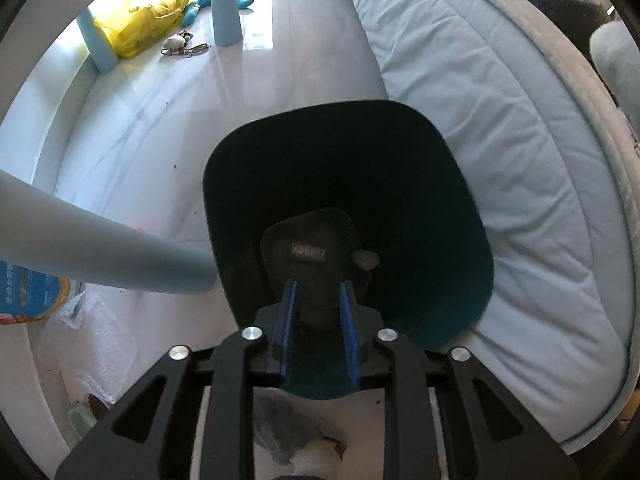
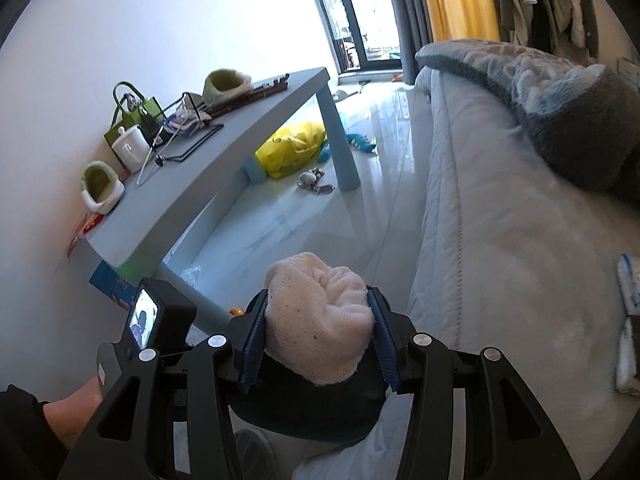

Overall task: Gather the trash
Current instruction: 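Carry the tissue wad over the green bin and open the right gripper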

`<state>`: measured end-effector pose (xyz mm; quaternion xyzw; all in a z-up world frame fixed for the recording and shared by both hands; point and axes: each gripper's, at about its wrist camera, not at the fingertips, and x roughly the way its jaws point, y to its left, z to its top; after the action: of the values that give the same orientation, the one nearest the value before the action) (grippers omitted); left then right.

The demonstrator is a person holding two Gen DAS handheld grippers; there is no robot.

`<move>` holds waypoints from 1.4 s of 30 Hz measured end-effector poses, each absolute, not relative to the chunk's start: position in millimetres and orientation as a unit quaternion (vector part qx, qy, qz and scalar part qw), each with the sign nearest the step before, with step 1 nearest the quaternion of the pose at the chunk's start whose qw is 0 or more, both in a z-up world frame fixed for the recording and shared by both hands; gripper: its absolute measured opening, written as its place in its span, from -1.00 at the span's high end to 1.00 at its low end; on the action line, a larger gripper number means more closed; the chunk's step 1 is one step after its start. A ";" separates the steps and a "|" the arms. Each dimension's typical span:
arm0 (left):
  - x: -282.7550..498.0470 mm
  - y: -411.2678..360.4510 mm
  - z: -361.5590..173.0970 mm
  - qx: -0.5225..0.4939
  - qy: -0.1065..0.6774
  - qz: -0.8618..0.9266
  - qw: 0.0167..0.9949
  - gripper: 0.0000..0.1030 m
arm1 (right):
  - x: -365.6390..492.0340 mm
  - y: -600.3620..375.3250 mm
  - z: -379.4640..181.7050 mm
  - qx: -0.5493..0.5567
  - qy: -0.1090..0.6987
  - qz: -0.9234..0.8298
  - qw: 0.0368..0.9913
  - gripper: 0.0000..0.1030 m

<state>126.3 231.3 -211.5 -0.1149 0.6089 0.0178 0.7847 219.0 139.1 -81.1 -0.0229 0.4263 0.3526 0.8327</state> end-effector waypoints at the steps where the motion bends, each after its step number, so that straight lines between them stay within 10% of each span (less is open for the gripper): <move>1: 125.0 233.5 -211.1 -0.118 0.609 0.018 0.784 0.31 | 219.4 141.5 -83.5 -0.024 0.430 0.353 0.831 0.05; 33: 108.9 287.3 -124.2 -0.149 0.475 0.068 0.864 -0.55 | 221.6 209.3 -186.2 -0.117 0.540 0.322 0.769 -0.03; 42: 96.2 292.1 -81.8 -0.138 0.409 0.085 0.898 -0.80 | 216.0 221.1 -190.5 -0.128 0.543 0.328 0.762 -0.38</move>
<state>96.2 292.1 -81.8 -0.1380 0.4088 0.0853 0.8981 216.0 221.1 -190.5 -0.1283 0.5427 0.3282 0.7624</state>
